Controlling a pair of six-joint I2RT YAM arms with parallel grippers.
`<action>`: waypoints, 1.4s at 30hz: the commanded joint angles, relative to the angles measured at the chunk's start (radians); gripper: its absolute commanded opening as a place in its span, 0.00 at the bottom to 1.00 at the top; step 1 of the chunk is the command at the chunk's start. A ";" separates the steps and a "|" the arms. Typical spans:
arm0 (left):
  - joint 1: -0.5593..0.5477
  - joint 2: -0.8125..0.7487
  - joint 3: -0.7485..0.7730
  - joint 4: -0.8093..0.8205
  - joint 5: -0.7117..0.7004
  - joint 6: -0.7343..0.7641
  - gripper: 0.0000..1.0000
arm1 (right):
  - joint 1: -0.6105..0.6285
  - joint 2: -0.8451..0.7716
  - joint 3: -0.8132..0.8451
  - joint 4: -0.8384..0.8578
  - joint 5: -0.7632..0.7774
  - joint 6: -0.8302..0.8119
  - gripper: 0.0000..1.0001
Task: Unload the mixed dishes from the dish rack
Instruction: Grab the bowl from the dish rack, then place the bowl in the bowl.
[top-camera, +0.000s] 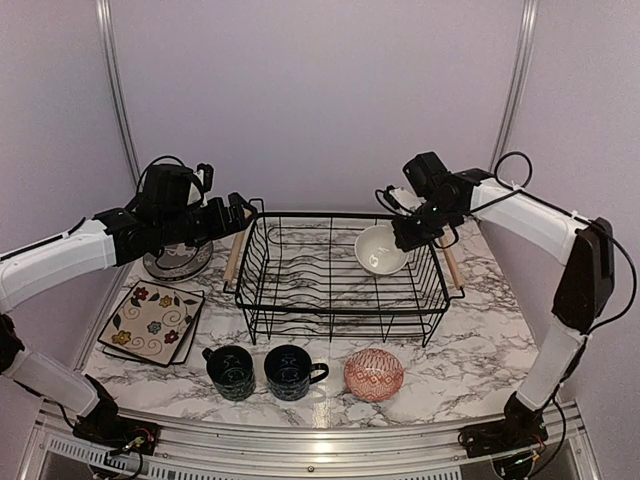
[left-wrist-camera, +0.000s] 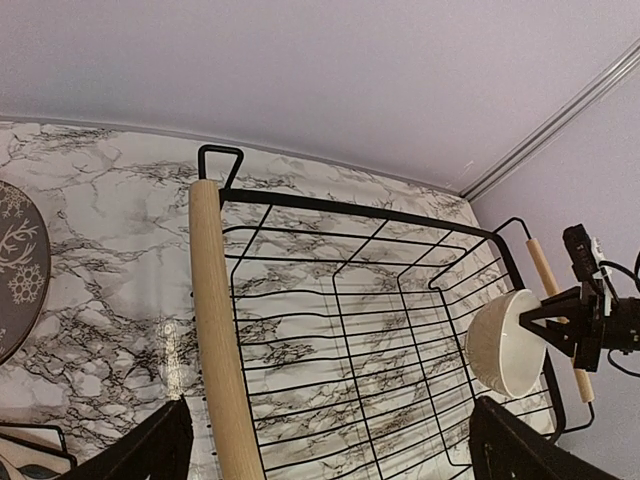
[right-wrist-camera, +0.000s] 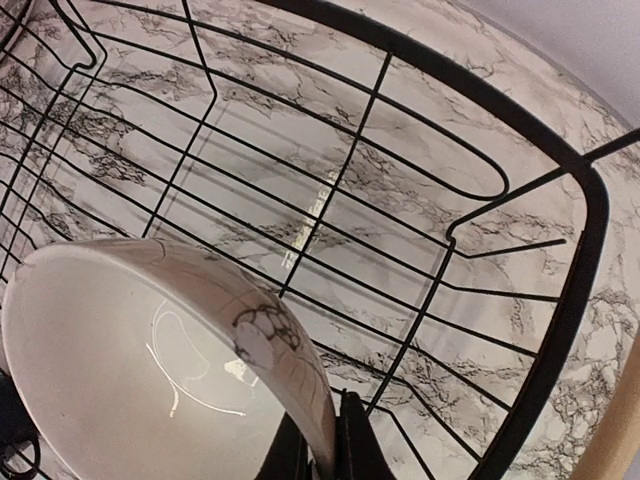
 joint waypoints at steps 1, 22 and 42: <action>0.008 0.006 0.010 0.009 0.005 0.001 0.99 | 0.003 -0.126 -0.059 0.057 -0.088 0.215 0.00; 0.007 -0.019 -0.027 0.078 0.057 0.024 0.99 | 0.254 -0.474 -0.316 -0.012 0.018 0.813 0.00; 0.009 -0.276 -0.206 0.099 -0.017 0.048 0.99 | 0.690 -0.431 -0.387 -0.172 0.207 1.042 0.00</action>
